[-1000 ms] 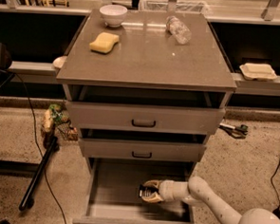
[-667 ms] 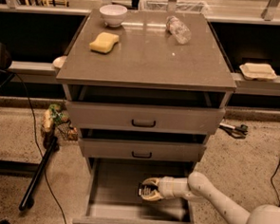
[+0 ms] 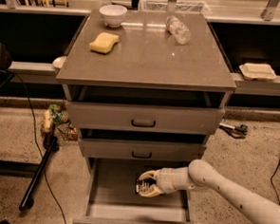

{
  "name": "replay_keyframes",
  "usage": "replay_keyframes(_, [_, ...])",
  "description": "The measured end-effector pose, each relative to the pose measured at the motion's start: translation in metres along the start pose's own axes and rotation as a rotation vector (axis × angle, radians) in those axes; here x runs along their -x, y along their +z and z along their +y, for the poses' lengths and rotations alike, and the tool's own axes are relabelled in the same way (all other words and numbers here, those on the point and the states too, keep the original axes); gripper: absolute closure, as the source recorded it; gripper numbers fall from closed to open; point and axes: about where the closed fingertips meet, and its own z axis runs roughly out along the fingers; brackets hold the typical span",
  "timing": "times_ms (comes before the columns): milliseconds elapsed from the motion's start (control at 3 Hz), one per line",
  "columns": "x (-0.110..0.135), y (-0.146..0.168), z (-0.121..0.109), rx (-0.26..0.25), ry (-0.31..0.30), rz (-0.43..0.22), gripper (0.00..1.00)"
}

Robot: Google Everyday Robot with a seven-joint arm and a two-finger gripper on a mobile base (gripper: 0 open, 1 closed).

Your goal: Pick rxbar chocolate from bottom drawer and place on counter

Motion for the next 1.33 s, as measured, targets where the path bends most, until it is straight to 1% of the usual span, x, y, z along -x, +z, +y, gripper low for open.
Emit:
replay_keyframes(333, [0.061, -0.018, 0.009, 0.058, -0.081, 0.029, 1.00])
replay_keyframes(667, [0.061, -0.018, 0.009, 0.058, -0.081, 0.029, 1.00])
replay_keyframes(1000, [0.075, -0.034, 0.011, 0.091, -0.125, -0.009, 1.00])
replay_keyframes(1333, [0.119, -0.087, 0.026, 0.149, -0.245, -0.036, 1.00])
